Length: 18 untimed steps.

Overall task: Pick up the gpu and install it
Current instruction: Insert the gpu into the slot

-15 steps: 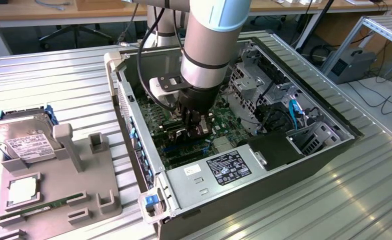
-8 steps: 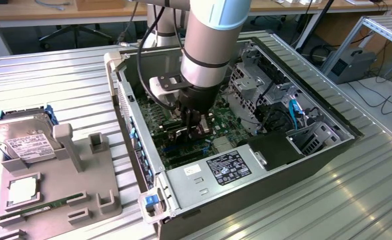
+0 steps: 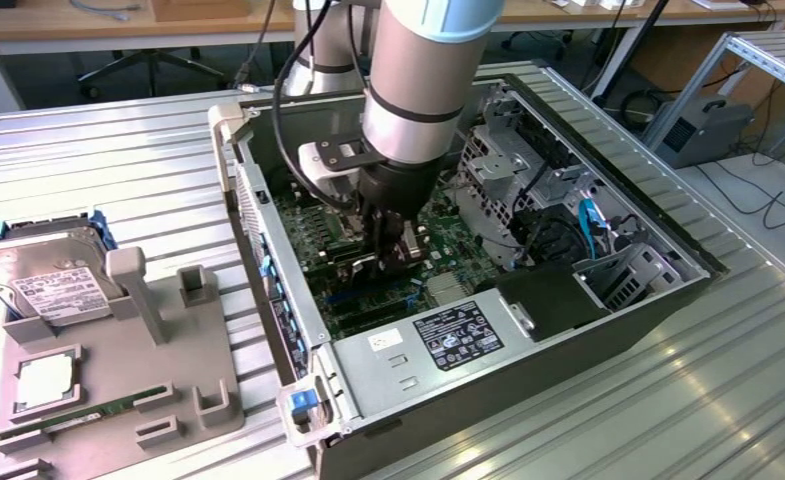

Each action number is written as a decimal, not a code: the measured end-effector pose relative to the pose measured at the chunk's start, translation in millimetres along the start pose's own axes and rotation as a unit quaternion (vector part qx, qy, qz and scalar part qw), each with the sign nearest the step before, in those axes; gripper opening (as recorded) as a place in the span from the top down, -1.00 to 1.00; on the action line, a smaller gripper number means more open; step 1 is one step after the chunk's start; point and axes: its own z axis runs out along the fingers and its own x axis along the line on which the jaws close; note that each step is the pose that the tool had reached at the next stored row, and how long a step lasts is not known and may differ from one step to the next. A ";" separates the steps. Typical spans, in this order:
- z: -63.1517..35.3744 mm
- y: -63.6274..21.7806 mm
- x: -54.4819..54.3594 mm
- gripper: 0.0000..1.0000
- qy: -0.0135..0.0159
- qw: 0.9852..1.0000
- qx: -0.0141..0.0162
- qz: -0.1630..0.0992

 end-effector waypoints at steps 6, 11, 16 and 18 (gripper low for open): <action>0.2 0.0 -1.0 0.18 0.000 1.000 0.000 0.000; 0.2 0.0 -1.0 0.47 0.000 1.000 0.000 0.000; 0.2 0.0 -2.3 0.47 0.000 1.000 0.000 0.000; 0.3 0.0 -3.1 0.47 0.000 1.000 0.000 0.000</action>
